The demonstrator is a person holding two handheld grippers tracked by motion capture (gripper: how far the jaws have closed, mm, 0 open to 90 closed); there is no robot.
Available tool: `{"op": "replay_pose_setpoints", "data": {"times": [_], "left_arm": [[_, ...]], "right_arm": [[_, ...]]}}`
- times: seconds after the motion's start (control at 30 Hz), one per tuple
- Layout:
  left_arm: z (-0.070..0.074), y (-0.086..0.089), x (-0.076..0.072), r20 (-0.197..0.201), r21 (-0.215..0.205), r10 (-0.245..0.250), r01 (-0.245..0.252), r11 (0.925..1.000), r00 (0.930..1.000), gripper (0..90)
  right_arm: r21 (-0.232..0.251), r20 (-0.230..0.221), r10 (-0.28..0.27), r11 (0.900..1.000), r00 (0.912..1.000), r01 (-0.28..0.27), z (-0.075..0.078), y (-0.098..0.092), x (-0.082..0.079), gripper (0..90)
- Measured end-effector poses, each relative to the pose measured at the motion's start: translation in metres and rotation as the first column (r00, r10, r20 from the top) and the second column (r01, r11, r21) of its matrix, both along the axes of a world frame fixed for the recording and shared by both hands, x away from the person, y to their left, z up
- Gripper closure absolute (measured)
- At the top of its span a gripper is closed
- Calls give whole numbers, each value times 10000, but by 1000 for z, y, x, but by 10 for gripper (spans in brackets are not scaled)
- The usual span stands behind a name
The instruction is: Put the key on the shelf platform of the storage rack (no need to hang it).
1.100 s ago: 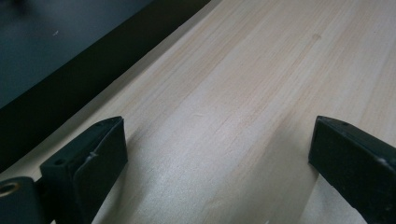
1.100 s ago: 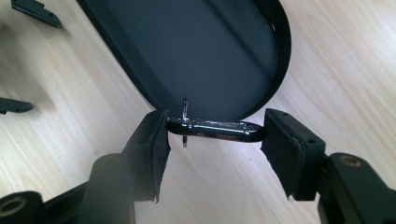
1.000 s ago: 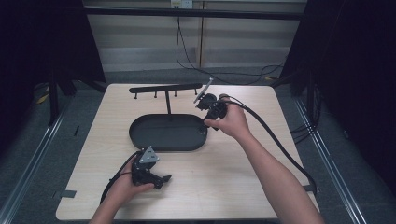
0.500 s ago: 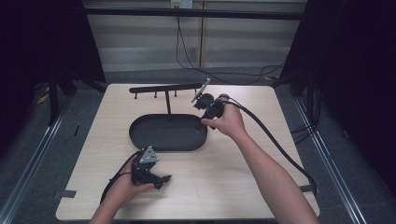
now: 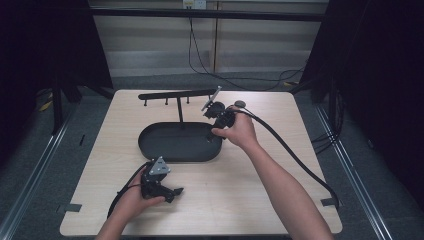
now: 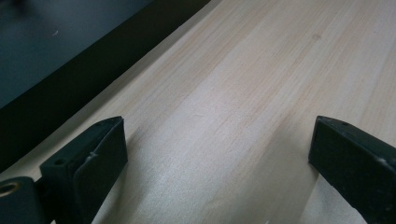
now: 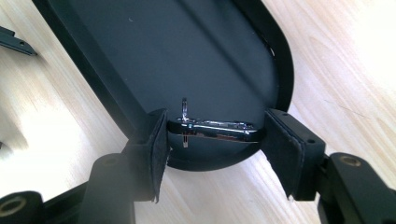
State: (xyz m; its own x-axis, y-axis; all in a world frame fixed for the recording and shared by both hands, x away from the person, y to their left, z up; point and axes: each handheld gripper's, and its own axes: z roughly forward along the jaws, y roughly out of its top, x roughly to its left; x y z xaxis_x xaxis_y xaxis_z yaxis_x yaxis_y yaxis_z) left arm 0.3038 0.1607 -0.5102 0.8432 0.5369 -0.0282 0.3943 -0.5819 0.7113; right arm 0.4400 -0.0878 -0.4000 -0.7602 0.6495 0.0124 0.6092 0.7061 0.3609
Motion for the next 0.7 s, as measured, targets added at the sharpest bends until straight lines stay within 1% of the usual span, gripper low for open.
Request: {"op": "replay_pose_setpoints", "data": {"times": [0.03,0.17,0.2,0.27,0.4,0.47,0.53,0.7], "left_arm": [[0,0,0,1,3,-3,3,10000,10000,40],[0,0,0,9,-2,2,-2,10000,10000,40],[0,0,0,4,-11,6,-6,10000,10000,40],[0,0,0,5,-7,5,-5,10000,10000,40],[0,0,0,12,1,8,-8,10000,10000,40],[0,0,0,13,-1,9,-9,10000,10000,40],[0,0,0,12,1,7,-7,10000,10000,40],[0,0,0,15,1,10,-10,10000,10000,40]], "right_arm": [[-5,38,63,10000,10000,-63,-1,0,1,418],[52,67,29,10000,10000,-30,-7,3,2,418],[-21,31,-8,10000,10000,8,-8,4,2,418],[-30,110,15,10000,9999,-15,-10,5,3,417],[-22,16,-72,10000,10000,72,-14,7,4,418],[-33,51,12,10000,10000,-12,-17,7,6,418],[-72,-14,6,10000,10000,-6,-19,8,6,417],[-149,-2,-26,9999,10000,26,-24,10,8,418]]}}
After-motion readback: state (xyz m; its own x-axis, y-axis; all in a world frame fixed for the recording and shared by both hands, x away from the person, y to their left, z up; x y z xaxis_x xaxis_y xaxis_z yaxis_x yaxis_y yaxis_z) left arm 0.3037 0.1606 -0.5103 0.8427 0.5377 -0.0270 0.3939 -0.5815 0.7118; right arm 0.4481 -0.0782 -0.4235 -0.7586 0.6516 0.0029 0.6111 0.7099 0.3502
